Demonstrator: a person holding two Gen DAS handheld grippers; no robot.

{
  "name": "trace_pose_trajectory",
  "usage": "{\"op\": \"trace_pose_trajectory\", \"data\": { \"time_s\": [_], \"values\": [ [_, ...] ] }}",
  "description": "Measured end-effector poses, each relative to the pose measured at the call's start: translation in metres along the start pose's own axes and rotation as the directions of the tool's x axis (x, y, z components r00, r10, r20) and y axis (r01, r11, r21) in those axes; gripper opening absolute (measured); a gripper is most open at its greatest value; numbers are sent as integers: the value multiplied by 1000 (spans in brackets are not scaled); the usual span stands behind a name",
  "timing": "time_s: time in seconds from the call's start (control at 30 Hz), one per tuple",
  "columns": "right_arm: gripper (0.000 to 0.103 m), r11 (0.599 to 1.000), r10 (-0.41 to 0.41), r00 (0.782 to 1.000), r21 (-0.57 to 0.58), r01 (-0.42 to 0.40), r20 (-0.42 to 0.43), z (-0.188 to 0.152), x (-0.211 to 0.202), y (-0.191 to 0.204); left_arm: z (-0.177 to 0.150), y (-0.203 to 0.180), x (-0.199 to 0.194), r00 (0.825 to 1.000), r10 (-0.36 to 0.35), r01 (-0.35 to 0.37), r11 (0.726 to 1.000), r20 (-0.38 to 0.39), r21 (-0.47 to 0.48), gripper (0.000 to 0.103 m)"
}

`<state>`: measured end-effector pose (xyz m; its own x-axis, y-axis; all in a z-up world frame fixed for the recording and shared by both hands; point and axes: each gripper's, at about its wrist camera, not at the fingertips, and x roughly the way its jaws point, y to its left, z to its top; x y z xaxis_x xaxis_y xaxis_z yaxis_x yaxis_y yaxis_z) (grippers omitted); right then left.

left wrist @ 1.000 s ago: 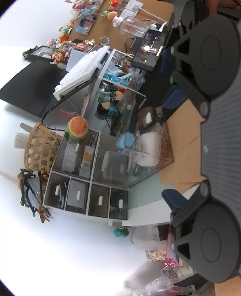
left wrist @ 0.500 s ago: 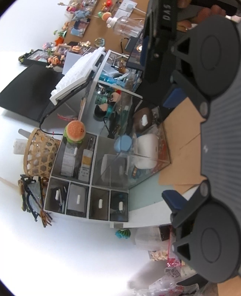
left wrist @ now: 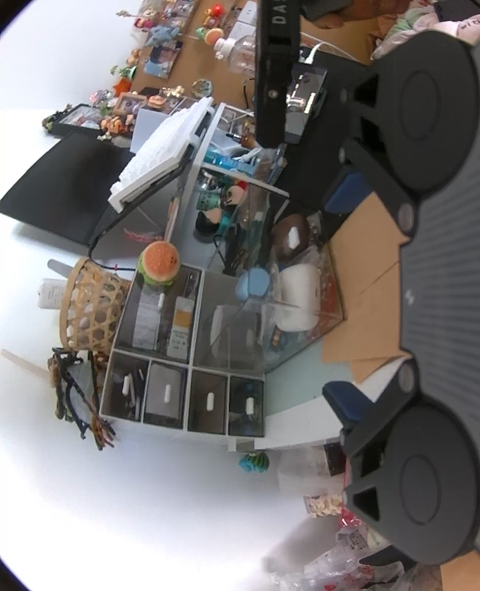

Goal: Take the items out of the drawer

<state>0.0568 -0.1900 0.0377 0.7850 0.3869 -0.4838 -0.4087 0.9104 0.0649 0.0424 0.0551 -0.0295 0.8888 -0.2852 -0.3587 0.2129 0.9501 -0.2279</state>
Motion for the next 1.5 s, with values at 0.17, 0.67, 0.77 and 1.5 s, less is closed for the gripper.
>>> {"op": "trace_pose_trajectory", "data": {
  "time_s": [0.17,0.67,0.77,1.5],
  "values": [
    [79,1000,0,1000,-13,0,-20,10,0,3,1,3,-5,1000,-3,3,1000,13,-2,100],
    [79,996,74,996,-46,-76,-41,58,21,10,4,13,-19,998,26,-27,1000,52,8,102],
    [79,996,79,995,-47,-81,-56,63,33,9,5,15,-19,998,23,-23,1000,52,7,102],
    [85,994,91,990,-49,-97,-106,67,96,17,6,44,-13,995,79,-76,995,58,-62,103]
  ]
}}
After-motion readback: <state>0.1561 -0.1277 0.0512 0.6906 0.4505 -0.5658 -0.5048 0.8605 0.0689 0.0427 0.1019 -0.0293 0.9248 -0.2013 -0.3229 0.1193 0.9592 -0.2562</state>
